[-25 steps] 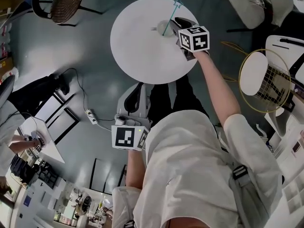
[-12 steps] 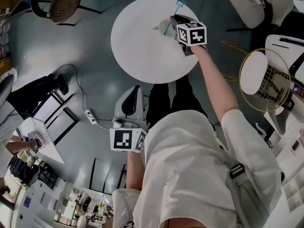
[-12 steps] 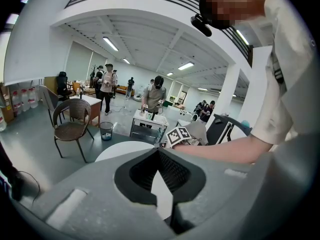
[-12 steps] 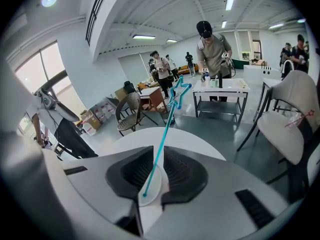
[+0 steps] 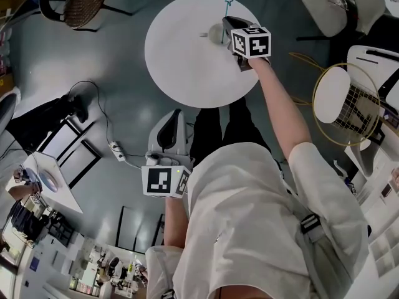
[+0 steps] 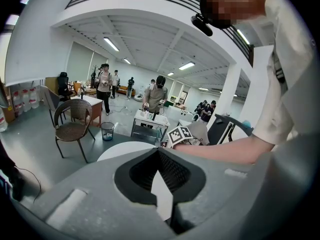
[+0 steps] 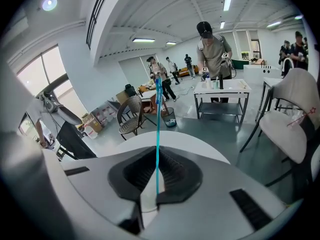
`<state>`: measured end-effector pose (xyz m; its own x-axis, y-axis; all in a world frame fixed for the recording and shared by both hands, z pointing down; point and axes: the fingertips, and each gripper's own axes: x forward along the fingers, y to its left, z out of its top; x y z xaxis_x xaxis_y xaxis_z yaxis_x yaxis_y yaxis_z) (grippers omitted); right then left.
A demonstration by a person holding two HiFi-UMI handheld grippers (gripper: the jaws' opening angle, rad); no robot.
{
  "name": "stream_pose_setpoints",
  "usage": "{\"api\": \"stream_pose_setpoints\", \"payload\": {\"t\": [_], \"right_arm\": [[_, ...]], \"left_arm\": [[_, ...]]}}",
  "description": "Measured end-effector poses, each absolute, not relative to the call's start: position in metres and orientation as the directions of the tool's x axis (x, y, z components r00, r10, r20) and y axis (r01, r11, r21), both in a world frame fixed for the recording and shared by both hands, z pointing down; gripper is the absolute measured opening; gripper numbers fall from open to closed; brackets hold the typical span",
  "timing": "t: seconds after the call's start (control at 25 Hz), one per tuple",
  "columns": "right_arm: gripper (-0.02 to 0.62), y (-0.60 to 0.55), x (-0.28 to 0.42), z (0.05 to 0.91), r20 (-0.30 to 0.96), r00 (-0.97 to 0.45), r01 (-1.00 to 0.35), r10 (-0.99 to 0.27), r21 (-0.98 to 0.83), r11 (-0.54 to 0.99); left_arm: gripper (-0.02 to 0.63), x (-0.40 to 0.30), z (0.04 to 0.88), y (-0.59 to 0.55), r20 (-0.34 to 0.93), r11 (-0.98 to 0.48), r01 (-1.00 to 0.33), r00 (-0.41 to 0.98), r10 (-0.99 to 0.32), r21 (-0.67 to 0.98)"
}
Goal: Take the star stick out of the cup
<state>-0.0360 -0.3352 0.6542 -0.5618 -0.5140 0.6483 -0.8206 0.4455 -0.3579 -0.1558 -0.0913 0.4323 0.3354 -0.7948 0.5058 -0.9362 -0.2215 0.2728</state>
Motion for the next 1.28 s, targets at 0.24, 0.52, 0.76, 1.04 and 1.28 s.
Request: {"api": "stream_pose_setpoints", "payload": {"t": [0.24, 0.52, 0.76, 1.04, 1.28], "right_arm": [[0.021, -0.332, -0.036, 0.644, 0.627, -0.586, -0.805, -0.513, -0.378, 0.457], [0.021, -0.335, -0.031, 0.62, 0.586, -0.607, -0.791, -0.537, -0.382, 0.477], [0.021, -0.335, -0.029, 0.578, 0.502, -0.659, -0.751, -0.56, -0.4, 0.525], [0.021, -0.326, -0.023, 0.516, 0.391, -0.711, -0.703, -0.584, -0.404, 0.586], [0.021, -0.293, -0.011, 0.465, 0.293, -0.779, -0.626, -0.554, -0.402, 0.668]], "left_arm": [[0.008, -0.152, 0.427, -0.091, 0.496, -0.219, -0.937, 0.331, -0.803, 0.27], [0.008, -0.142, 0.423, -0.085, 0.485, -0.218, -0.939, 0.326, -0.811, 0.266], [0.008, -0.13, 0.411, -0.078, 0.465, -0.223, -0.944, 0.316, -0.827, 0.245], [0.008, -0.116, 0.398, -0.064, 0.439, -0.209, -0.95, 0.293, -0.849, 0.23], [0.008, -0.089, 0.388, -0.058, 0.41, -0.212, -0.951, 0.29, -0.865, 0.224]]}}
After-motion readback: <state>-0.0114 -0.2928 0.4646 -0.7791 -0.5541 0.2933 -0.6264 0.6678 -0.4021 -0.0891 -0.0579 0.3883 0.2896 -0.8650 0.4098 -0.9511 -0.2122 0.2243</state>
